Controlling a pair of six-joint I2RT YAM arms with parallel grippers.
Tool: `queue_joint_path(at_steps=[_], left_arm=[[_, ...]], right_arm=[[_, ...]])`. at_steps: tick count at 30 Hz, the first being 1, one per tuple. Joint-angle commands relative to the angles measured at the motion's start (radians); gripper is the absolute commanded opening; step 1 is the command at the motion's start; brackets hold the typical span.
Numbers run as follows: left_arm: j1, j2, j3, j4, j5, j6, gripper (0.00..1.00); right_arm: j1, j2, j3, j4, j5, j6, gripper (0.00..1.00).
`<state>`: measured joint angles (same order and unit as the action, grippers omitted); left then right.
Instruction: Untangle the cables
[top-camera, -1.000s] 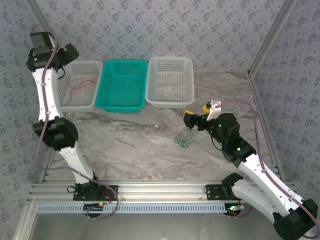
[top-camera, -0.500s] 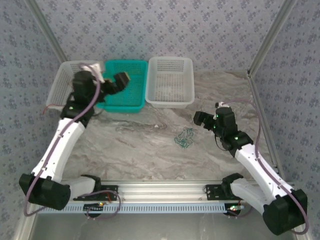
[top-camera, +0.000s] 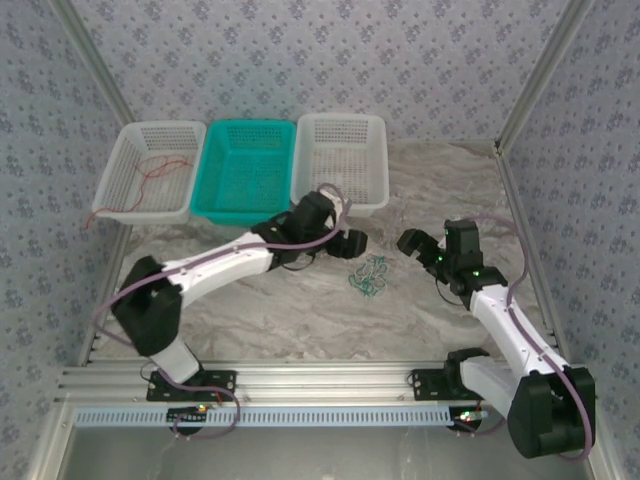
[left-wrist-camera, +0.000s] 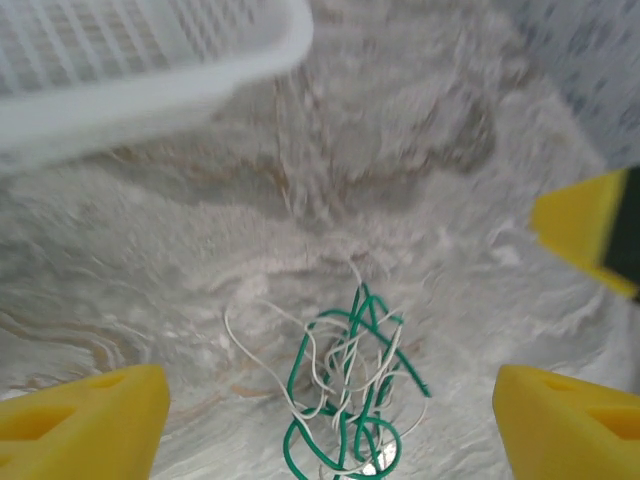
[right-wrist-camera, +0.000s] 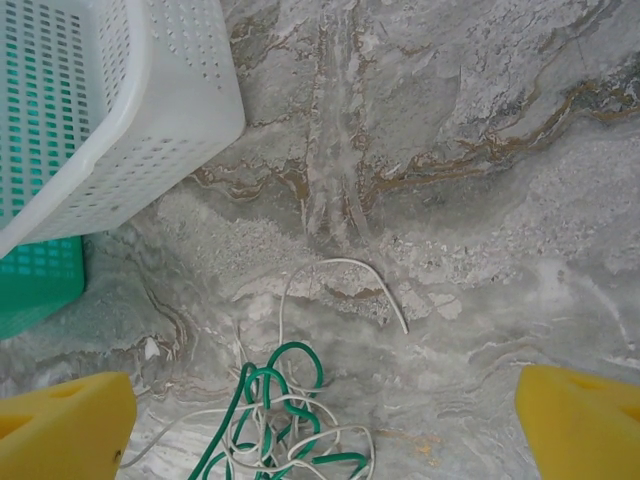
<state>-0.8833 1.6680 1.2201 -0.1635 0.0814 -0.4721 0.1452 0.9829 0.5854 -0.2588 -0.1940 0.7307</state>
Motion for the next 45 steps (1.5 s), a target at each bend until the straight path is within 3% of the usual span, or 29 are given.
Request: queue_joint_path(at_steps=[1, 12, 17, 21, 26, 32, 37, 43, 45], left_arm=[[-0.026, 0.076, 0.094, 0.025, -0.020, 0.043, 0.80], [-0.028, 0.252, 0.172, 0.037, 0.061, 0.023, 0.56], [-0.028, 0.272, 0.159, 0.041, 0.078, 0.012, 0.31], [-0.028, 0.246, 0.141, 0.040, 0.055, -0.007, 0.00], [-0.027, 0.164, 0.164, -0.023, 0.017, -0.059, 0.00], [-0.021, 0.053, 0.199, -0.108, -0.028, -0.103, 0.00], [-0.020, 0.001, 0.208, -0.123, 0.020, -0.133, 0.00], [-0.020, -0.045, 0.218, -0.161, 0.036, -0.128, 0.00], [-0.020, -0.062, 0.214, -0.155, 0.042, -0.131, 0.00]], right_arm=[[-0.010, -0.030, -0.007, -0.010, -0.004, 0.008, 1.00], [-0.024, -0.029, -0.009, -0.002, -0.012, 0.007, 1.00], [-0.024, -0.023, -0.015, 0.012, -0.011, 0.013, 1.00], [-0.021, -0.022, -0.025, 0.032, -0.014, -0.018, 1.00], [0.058, -0.056, -0.070, 0.133, -0.007, -0.119, 1.00], [0.307, -0.090, -0.142, 0.302, 0.136, -0.289, 1.00], [0.483, -0.058, -0.223, 0.545, 0.192, -0.476, 1.00], [0.517, 0.032, -0.223, 0.728, 0.108, -0.584, 1.00], [0.523, 0.088, -0.225, 0.830, 0.158, -0.581, 1.00]])
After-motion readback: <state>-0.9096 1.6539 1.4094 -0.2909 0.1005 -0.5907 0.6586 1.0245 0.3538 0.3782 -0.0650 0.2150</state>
